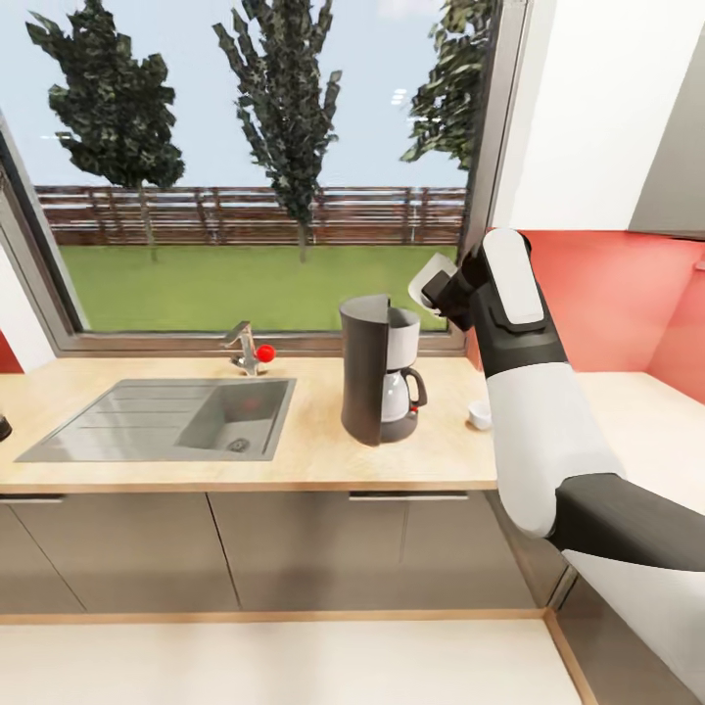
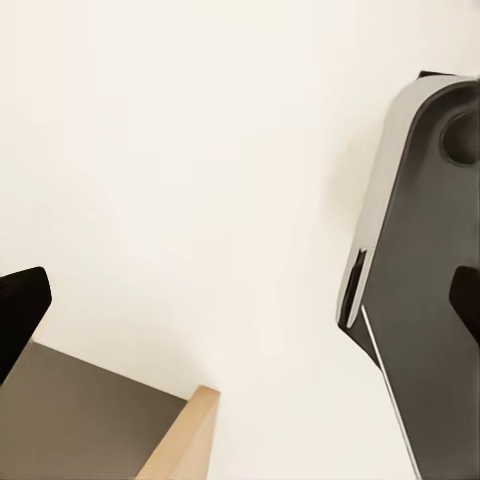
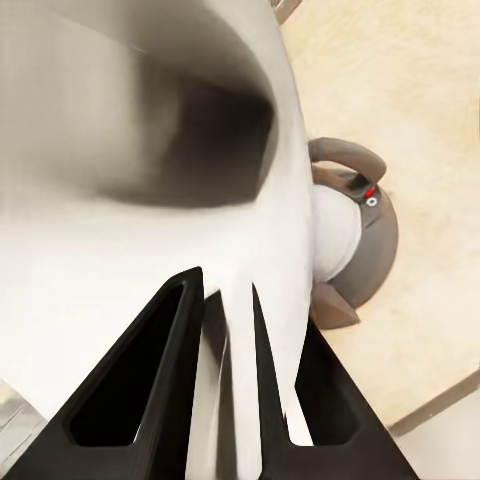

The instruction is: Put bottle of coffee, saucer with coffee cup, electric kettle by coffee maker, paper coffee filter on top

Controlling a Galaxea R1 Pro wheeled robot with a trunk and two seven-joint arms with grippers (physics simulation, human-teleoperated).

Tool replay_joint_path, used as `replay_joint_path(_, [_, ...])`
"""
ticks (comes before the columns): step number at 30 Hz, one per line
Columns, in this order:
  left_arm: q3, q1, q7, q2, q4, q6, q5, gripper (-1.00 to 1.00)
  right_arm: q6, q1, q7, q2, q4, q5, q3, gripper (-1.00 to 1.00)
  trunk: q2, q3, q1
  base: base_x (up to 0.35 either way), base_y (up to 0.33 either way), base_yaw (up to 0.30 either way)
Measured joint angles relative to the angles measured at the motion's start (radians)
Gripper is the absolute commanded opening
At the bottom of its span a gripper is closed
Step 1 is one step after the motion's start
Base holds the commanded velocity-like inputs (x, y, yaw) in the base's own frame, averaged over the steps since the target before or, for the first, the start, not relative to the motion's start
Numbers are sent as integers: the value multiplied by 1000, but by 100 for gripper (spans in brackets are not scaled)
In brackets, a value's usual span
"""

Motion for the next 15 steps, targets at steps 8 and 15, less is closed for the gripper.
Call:
replay_joint_path(8, [1,1,-1,-1,0,0,0,100,0,0,0,0,2,0,0,-100,0,8,0,78,80,0])
replay_joint_path(15, [1,1,-1,-1,1,0,1,100,0,0,0,0,5,0,1,-100,0,8,0,2,1,0])
